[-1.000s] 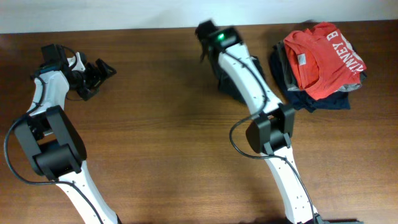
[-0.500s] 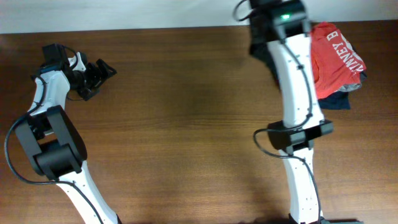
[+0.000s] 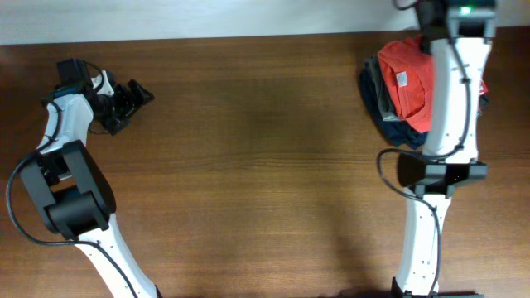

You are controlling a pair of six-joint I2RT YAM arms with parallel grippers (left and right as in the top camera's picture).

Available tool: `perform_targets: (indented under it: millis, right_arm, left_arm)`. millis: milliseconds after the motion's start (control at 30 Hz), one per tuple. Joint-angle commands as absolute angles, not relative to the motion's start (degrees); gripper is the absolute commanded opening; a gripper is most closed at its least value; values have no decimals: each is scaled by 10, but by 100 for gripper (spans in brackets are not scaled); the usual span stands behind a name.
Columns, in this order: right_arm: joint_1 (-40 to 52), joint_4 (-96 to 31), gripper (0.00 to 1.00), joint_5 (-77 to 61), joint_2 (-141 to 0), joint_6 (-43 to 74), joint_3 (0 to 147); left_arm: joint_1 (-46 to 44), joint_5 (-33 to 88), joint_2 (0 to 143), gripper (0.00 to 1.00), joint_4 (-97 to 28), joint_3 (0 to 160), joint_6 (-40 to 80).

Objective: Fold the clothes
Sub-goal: 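Carry the shirt right and place it on top of the clothes stack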

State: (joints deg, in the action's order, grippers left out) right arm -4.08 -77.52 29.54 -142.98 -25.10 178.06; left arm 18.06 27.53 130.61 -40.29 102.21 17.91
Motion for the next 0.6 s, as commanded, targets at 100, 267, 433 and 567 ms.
perform_targets:
  millis: [100,267,433,567]
  right_arm:
    - [-101,-708,4,271,-1419,-435,1699]
    - [-119,-648,4,224,-1419,-468,1628]
    - [-115,-578,4,209,-1419,-478,1541]
    - [-105,-556,4,209,-1419,-480,1487]
  left_arm:
    - [170,264,1284,99,-406,1029,171]
    - [153,213,1284,99,-406,1029,171]
    - [131,177,1284,99,-396,1029,171]
    - [117,164,1284,99,-392,1029,171]
